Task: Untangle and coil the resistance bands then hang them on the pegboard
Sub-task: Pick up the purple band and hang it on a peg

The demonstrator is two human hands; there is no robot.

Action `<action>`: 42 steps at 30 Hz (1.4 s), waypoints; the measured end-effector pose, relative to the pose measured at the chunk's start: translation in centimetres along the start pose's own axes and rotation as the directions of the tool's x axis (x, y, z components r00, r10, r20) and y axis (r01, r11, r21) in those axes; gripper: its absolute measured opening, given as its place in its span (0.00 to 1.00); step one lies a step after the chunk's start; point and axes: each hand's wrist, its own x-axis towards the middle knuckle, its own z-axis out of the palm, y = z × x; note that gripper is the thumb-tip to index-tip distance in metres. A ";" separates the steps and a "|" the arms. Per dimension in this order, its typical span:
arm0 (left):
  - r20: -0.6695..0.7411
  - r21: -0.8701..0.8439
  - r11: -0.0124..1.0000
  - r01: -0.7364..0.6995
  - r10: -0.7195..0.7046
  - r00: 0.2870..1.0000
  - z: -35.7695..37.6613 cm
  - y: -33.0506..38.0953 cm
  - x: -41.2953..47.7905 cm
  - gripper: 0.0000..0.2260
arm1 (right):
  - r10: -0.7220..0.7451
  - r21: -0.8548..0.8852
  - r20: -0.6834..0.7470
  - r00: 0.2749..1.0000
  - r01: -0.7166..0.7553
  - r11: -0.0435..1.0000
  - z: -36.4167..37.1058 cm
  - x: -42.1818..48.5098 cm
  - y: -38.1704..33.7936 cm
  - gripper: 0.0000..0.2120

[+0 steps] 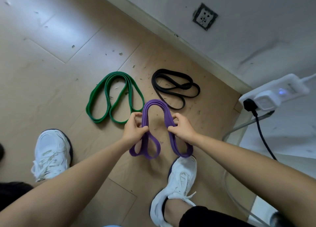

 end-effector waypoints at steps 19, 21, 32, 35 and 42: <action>0.184 -0.219 0.807 -0.548 0.586 0.789 -8.4 25.8 -10.7 0.20 | -0.370 0.072 -0.288 0.883 0.405 0.911 -16.5 -15.9 -17.2 0.18; 0.184 -0.242 0.774 -0.586 0.629 0.755 -8.4 28.4 -12.2 0.19 | -0.397 0.016 -0.337 0.854 0.426 0.905 -18.2 -17.7 -18.9 0.18; 0.112 -0.280 0.609 -0.742 0.788 0.605 -9.0 45.0 -19.8 0.17 | -0.522 -0.135 -0.619 0.587 0.574 0.807 -29.8 -26.7 -28.5 0.14; 0.094 -0.286 0.560 -0.778 0.824 0.559 -9.0 49.7 -21.9 0.16 | -0.548 -0.173 -0.656 0.519 0.603 0.779 -32.7 -28.7 -31.1 0.13; 0.136 -0.199 0.448 -0.872 0.894 0.428 -9.2 58.4 -26.2 0.16 | -0.575 -0.211 -0.718 0.392 0.665 0.717 -38.2 -31.6 -35.7 0.11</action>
